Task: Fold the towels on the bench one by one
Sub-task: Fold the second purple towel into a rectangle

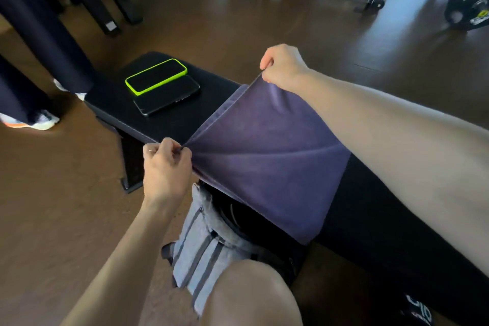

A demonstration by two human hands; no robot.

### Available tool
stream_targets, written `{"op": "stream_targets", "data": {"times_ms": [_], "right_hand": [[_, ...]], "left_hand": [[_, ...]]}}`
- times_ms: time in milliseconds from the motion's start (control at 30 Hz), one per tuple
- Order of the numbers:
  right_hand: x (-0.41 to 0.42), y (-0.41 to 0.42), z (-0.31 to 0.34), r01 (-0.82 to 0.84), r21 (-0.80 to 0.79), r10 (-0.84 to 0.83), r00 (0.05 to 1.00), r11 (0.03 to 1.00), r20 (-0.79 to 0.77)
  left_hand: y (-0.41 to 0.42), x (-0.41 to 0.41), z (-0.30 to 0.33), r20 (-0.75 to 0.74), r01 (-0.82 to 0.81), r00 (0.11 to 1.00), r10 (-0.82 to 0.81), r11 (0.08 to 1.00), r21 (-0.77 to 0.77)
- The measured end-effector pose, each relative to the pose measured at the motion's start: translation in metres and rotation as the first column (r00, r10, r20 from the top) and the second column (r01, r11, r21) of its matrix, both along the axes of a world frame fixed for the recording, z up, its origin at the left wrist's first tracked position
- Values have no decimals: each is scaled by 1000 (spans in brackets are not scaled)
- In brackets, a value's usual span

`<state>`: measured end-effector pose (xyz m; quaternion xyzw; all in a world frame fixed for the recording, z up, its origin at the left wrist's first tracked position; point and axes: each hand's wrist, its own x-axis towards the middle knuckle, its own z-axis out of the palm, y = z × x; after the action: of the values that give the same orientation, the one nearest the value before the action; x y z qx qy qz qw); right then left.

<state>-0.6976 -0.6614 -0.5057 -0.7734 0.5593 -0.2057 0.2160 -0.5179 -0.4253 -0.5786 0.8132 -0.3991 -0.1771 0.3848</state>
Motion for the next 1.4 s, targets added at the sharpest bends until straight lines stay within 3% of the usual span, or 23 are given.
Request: {"op": "stream_targets", "data": {"times_ms": [167, 467, 667, 833, 967, 1233, 1400], "right_hand": [[15, -21, -28, -68, 87, 80, 986, 994, -145], [12, -44, -63, -40, 385, 22, 998, 922, 50], [11, -43, -59, 31, 273, -101, 964, 961, 246], [-12, -26, -27, 49, 130, -94, 924, 990, 371], [-53, -2, 14, 55, 28, -62, 903, 998, 425], [-162, 73, 78, 114, -61, -64, 841, 992, 538], [-222, 129, 93, 120, -17, -85, 793, 993, 604]], "left_hand": [[1, 2, -21, 59, 3, 998, 0, 999, -50], [-9, 10, -21, 81, 6, 997, -8, 999, 35], [-11, 19, -25, 91, 19, 995, -26, 997, 78], [-10, 18, -6, 153, 69, 984, -85, 992, 110], [-12, 16, 30, 229, 125, 965, -131, 991, 40], [-22, -13, 114, 429, 343, 864, -263, 932, -117], [-20, -42, 142, 569, 522, 741, -357, 839, -152]]}}
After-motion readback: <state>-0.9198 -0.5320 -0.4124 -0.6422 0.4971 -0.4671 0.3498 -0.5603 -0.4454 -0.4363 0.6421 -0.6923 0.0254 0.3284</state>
